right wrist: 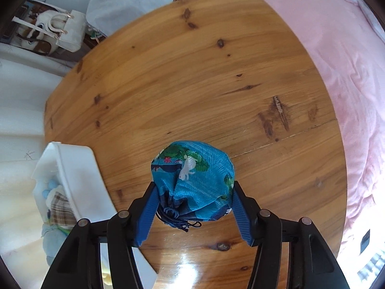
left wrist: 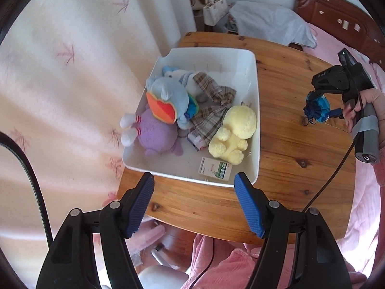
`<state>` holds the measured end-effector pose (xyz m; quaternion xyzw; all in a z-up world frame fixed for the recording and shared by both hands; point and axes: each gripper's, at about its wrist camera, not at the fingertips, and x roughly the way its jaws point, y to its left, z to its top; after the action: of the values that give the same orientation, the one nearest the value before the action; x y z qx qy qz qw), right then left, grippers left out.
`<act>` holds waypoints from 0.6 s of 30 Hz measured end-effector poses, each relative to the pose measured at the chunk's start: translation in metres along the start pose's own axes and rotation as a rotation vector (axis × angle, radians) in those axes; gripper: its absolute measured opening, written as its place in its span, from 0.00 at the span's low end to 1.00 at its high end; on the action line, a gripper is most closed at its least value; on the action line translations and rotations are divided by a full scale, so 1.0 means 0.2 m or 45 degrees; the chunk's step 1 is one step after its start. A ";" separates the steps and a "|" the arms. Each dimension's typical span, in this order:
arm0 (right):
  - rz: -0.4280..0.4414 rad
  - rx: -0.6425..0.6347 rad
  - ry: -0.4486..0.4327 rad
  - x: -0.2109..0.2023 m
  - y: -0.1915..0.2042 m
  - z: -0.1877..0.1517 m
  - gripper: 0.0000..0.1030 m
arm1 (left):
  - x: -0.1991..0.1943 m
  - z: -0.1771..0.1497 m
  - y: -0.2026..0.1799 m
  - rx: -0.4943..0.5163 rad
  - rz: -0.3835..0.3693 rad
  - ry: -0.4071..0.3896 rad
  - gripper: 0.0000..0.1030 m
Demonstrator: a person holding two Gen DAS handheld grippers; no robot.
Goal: Organize objects
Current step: 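Carry the blue pouch to the tray and release it with right tool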
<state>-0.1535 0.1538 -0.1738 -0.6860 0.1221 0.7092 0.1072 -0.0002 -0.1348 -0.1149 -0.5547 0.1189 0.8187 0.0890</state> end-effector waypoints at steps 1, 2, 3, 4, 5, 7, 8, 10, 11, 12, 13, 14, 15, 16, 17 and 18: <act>0.010 0.008 -0.020 -0.04 0.01 -0.03 0.57 | -0.01 0.01 0.01 0.022 -0.010 -0.012 0.70; 0.017 0.010 -0.031 -0.05 0.03 -0.07 0.57 | -0.02 0.02 0.02 0.033 -0.017 -0.020 0.70; 0.027 0.016 -0.057 -0.08 0.03 -0.10 0.57 | -0.03 0.04 0.03 0.052 -0.028 -0.031 0.70; 0.030 0.018 -0.076 -0.11 0.04 -0.10 0.57 | -0.04 0.05 0.05 0.079 -0.037 -0.046 0.70; 0.029 0.018 -0.092 -0.11 0.09 -0.15 0.57 | -0.05 0.07 0.06 0.106 -0.045 -0.061 0.70; 0.029 0.028 -0.129 -0.13 0.11 -0.21 0.57 | -0.06 0.09 0.09 0.147 -0.053 -0.083 0.70; 0.033 0.030 -0.145 -0.15 0.12 -0.21 0.57 | -0.06 0.09 0.10 0.157 -0.058 -0.091 0.70; 0.057 0.030 -0.173 -0.15 0.15 -0.27 0.57 | -0.07 0.11 0.13 0.190 -0.072 -0.108 0.70; 0.075 0.030 -0.186 -0.14 0.16 -0.29 0.57 | -0.07 0.11 0.14 0.201 -0.075 -0.114 0.70; 0.097 0.029 -0.199 -0.13 0.18 -0.32 0.57 | -0.07 0.12 0.15 0.214 -0.078 -0.122 0.70; 0.122 0.026 -0.209 -0.13 0.19 -0.35 0.57 | -0.07 0.12 0.16 0.231 -0.080 -0.130 0.70; 0.141 0.025 -0.210 -0.12 0.21 -0.37 0.57 | -0.07 0.12 0.18 0.242 -0.083 -0.137 0.70; 0.167 0.027 -0.205 -0.14 0.21 -0.40 0.57 | -0.07 0.12 0.19 0.259 -0.089 -0.143 0.70; 0.201 0.035 -0.197 -0.15 0.21 -0.44 0.57 | -0.07 0.12 0.20 0.270 -0.096 -0.145 0.70; 0.228 0.040 -0.193 -0.16 0.21 -0.47 0.57 | -0.07 0.12 0.21 0.283 -0.102 -0.150 0.70; 0.260 0.044 -0.195 -0.17 0.21 -0.50 0.57 | -0.07 0.12 0.22 0.295 -0.107 -0.160 0.70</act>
<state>-0.0702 0.0820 -0.1412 -0.6120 0.1951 0.7645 0.0551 -0.0283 -0.1706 -0.0882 -0.4927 0.1836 0.8282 0.1940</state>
